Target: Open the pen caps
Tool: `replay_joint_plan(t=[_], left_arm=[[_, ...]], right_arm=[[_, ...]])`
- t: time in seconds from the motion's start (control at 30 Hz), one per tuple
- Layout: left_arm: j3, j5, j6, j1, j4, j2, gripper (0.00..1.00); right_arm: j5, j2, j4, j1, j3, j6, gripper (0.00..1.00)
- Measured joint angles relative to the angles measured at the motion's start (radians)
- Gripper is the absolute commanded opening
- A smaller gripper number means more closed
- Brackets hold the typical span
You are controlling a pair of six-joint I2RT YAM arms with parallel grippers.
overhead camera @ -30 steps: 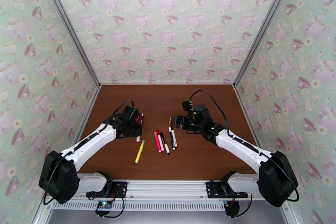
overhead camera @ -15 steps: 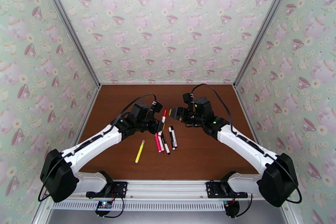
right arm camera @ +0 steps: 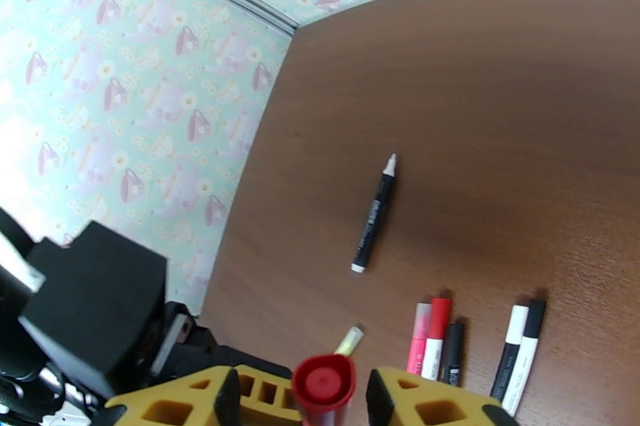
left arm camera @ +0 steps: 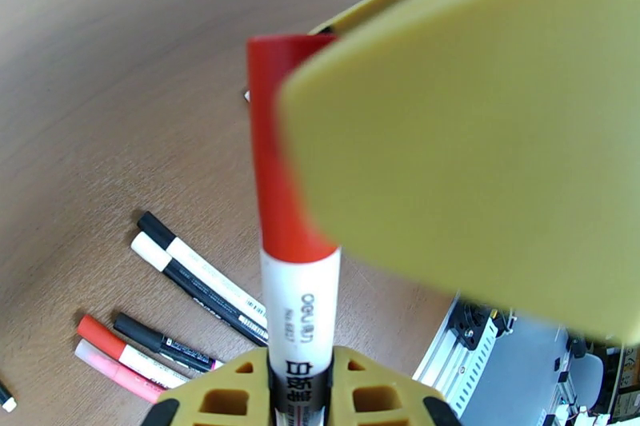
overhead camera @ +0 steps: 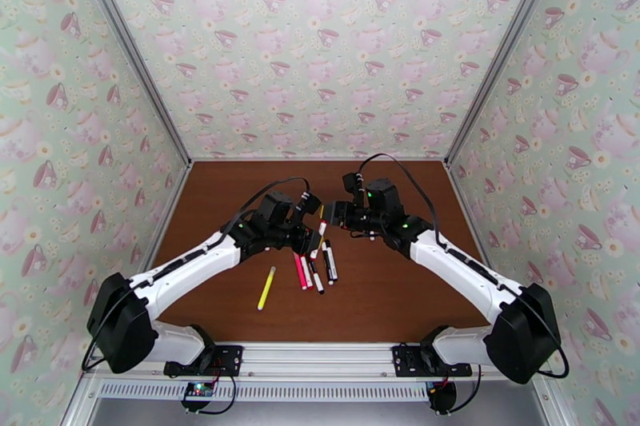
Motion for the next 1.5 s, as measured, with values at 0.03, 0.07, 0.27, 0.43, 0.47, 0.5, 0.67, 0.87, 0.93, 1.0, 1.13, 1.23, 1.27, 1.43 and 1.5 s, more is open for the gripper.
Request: replay_joint_plan(t=[0.03, 0.07, 0.27, 0.43, 0.47, 0.5, 0.67, 0.87, 0.93, 1.0, 1.13, 1.23, 1.27, 1.43, 1.5], left_arm=[[0.003, 0.000, 0.000, 0.000, 0.000, 0.002, 0.17], [0.005, 0.000, 0.001, 0.000, 0.000, 0.002, 0.17], [0.023, 0.010, 0.011, -0.005, -0.006, 0.008, 0.17], [0.029, 0.015, 0.019, -0.016, -0.007, 0.025, 0.17], [0.029, 0.015, 0.019, -0.018, -0.008, 0.027, 0.17], [0.032, 0.015, 0.023, -0.020, -0.011, 0.030, 0.17], [0.032, 0.015, 0.031, -0.020, -0.021, 0.032, 0.17], [0.032, 0.015, 0.033, -0.020, -0.021, 0.034, 0.19], [0.032, 0.014, 0.033, -0.020, -0.021, 0.034, 0.23], [0.032, 0.014, 0.031, -0.020, -0.019, 0.034, 0.32], [0.017, 0.035, -0.001, -0.019, 0.043, 0.034, 0.40], [-0.018, 0.056, -0.039, -0.020, 0.119, 0.034, 0.40], [-0.031, 0.061, -0.050, -0.020, 0.142, 0.034, 0.40], [-0.061, 0.067, -0.090, -0.020, 0.209, 0.034, 0.23], [-0.062, 0.070, -0.097, -0.020, 0.235, 0.032, 0.19]], right_arm=[[0.000, 0.002, -0.003, 0.000, 0.000, -0.005, 0.43], [0.000, 0.002, -0.006, 0.000, 0.000, -0.008, 0.42], [0.000, 0.008, -0.010, 0.000, 0.000, -0.023, 0.38], [0.000, 0.019, -0.019, 0.000, 0.001, -0.032, 0.33], [0.000, 0.020, -0.019, 0.000, 0.002, -0.035, 0.32], [0.000, 0.021, -0.019, 0.000, 0.003, -0.039, 0.31], [0.000, 0.030, -0.023, 0.000, 0.007, -0.045, 0.24], [0.008, 0.032, -0.032, 0.000, 0.007, -0.049, 0.16], [0.008, 0.032, -0.033, 0.000, 0.007, -0.050, 0.14], [0.008, 0.032, -0.032, 0.000, 0.007, -0.049, 0.12], [0.009, 0.032, -0.034, 0.000, 0.007, -0.043, 0.10], [0.013, 0.031, -0.033, 0.000, 0.007, -0.022, 0.09], [0.014, 0.029, -0.033, 0.000, 0.007, -0.013, 0.09], [0.016, 0.000, -0.025, 0.000, 0.007, 0.034, 0.09], [0.024, -0.010, -0.018, 0.000, 0.007, 0.046, 0.08]])
